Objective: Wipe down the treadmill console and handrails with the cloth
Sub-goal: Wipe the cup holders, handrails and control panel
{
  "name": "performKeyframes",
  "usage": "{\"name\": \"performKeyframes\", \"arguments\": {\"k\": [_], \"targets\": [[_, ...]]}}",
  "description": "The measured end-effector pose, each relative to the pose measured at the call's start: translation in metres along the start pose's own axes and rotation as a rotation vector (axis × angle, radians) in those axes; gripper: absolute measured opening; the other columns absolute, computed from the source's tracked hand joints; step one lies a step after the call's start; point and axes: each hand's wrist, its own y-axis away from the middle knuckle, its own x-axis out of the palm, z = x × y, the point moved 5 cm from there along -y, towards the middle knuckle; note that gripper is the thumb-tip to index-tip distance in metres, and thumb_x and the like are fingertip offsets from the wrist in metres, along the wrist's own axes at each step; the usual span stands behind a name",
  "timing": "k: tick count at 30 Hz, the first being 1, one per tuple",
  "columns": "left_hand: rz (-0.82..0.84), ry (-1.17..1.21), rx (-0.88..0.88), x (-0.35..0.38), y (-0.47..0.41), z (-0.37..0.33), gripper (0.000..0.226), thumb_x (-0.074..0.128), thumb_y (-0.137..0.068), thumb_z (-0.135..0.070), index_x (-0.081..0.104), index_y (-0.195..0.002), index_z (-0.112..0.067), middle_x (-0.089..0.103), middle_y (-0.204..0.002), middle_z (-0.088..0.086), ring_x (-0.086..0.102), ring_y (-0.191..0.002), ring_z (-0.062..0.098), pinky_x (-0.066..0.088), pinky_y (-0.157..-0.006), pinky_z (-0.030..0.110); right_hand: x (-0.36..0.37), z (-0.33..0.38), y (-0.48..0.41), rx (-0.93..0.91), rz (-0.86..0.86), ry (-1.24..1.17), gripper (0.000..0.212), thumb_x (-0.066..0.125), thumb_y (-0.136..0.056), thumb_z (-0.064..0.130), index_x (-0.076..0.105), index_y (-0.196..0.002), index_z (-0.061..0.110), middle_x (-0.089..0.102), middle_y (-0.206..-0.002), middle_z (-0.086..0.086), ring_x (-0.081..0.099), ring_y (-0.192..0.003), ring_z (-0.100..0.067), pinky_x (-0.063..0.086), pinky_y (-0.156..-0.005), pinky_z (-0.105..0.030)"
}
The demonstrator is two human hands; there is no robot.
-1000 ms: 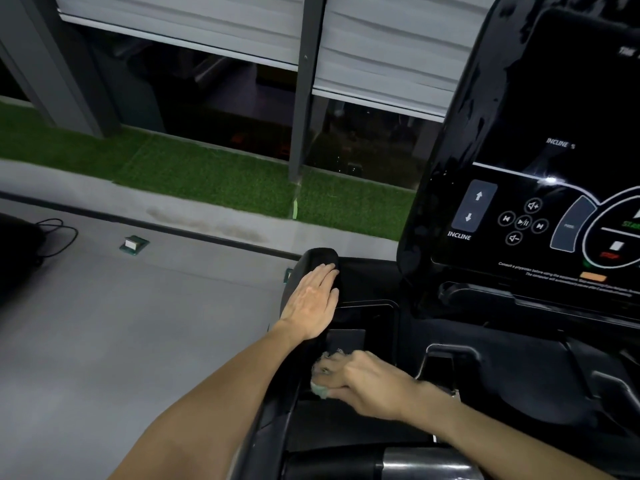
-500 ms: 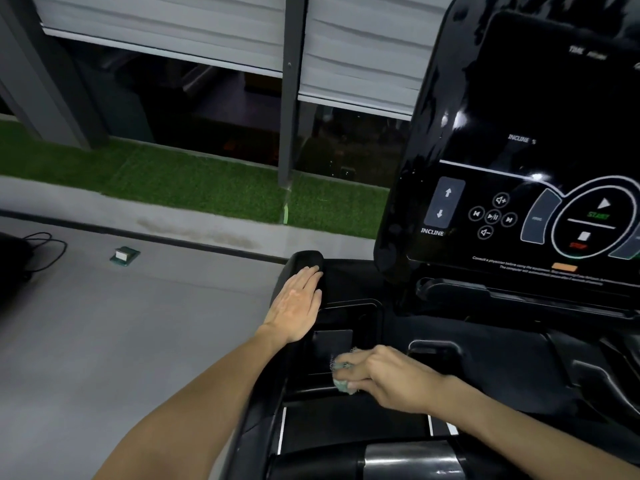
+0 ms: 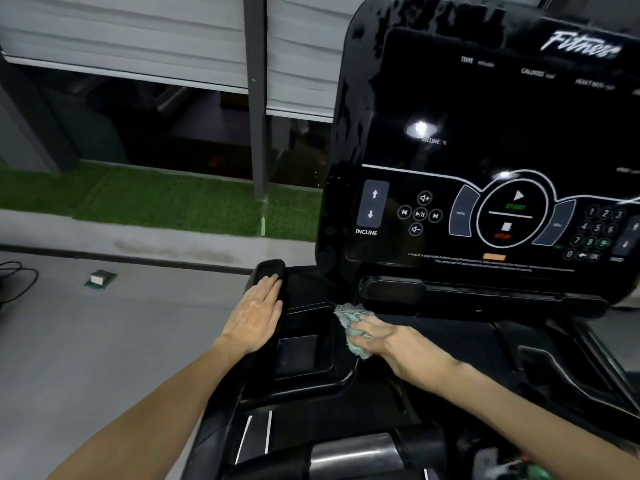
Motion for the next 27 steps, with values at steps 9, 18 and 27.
{"name": "performKeyframes", "arguments": {"k": [9, 18, 27], "targets": [[-0.375, 0.296, 0.148, -0.051, 0.038, -0.094, 0.037, 0.039, -0.097, -0.021, 0.066, -0.117, -0.007, 0.067, -0.114, 0.001, 0.06, -0.107, 0.016, 0.05, -0.089, 0.035, -0.021, -0.026, 0.017, -0.097, -0.058, 0.068, 0.029, 0.043, -0.101, 0.025, 0.052, -0.129, 0.025, 0.047, -0.139, 0.011, 0.041, -0.131, -0.009, 0.045, -0.098, -0.03], [-0.456, 0.025, 0.564, -0.105, -0.019, -0.257, 0.044, 0.049, -0.093, -0.014, 0.052, -0.135, -0.001, 0.05, -0.141, 0.013, 0.043, -0.132, 0.026, 0.031, -0.114, 0.037, -0.026, -0.031, 0.028, -0.126, -0.064, -0.052, 0.048, 0.047, -0.096, 0.004, 0.046, -0.141, 0.02, 0.047, -0.144, 0.001, 0.048, -0.126, -0.018, 0.051, -0.091, -0.041], [-0.378, -0.325, 0.491, -0.069, -0.068, -0.295, 0.055, 0.032, -0.102, -0.027, 0.024, -0.152, -0.006, 0.019, -0.161, 0.007, 0.014, -0.149, 0.023, 0.02, -0.119, 0.041, -0.022, -0.072, 0.088, -0.114, 0.046, -0.007, 0.062, 0.015, -0.098, 0.051, 0.036, -0.147, 0.021, 0.032, -0.155, 0.003, 0.028, -0.143, -0.015, 0.034, -0.113, -0.038]]}}
